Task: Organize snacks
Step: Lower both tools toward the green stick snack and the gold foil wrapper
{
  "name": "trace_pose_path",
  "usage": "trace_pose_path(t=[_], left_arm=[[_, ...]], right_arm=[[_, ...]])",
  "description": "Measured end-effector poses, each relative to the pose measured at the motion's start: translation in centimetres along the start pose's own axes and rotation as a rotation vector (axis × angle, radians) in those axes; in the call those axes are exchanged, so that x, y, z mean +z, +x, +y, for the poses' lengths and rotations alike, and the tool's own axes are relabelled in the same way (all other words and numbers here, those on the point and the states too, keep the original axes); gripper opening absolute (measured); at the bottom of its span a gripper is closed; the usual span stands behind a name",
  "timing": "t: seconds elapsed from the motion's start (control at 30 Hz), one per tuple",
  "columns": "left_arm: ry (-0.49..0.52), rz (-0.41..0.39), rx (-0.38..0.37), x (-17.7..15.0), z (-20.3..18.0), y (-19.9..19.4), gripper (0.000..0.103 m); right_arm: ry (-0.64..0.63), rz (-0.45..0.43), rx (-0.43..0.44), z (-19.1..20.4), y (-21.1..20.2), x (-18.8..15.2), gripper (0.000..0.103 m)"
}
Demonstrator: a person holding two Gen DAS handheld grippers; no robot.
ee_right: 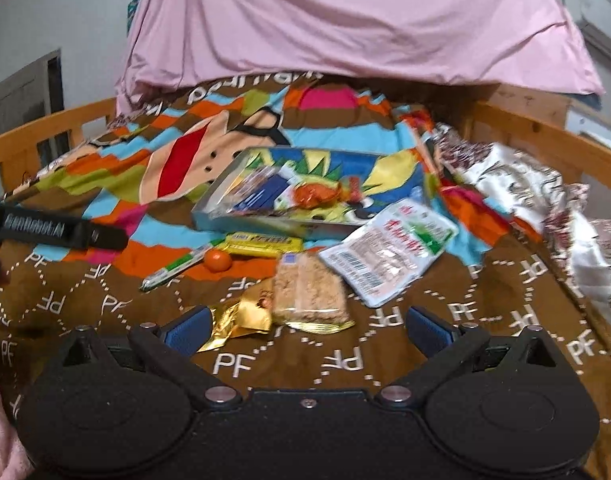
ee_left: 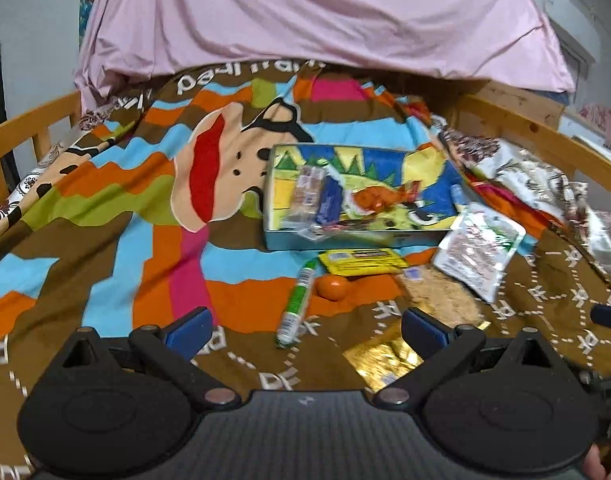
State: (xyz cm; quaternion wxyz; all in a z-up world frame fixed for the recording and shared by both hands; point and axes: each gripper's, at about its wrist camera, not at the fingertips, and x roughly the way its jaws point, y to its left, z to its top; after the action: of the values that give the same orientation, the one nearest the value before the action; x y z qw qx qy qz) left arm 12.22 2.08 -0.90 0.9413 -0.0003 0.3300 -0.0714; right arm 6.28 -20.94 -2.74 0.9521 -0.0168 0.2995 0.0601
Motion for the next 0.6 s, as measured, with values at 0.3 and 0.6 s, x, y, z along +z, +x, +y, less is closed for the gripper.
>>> trace_pose_path(t=[0.3, 0.6], left_arm=[[-0.023, 0.121, 0.003, 2.3, 3.7, 5.8, 0.103], [0.04, 0.165, -0.006, 3.8, 3.6, 10.1, 0.103]], right_arm=[[0.05, 0.101, 0.036, 1.1, 4.5, 0.3, 0.102], [0.076, 0.188, 0.051, 1.7, 7.6, -0.1, 0.102]])
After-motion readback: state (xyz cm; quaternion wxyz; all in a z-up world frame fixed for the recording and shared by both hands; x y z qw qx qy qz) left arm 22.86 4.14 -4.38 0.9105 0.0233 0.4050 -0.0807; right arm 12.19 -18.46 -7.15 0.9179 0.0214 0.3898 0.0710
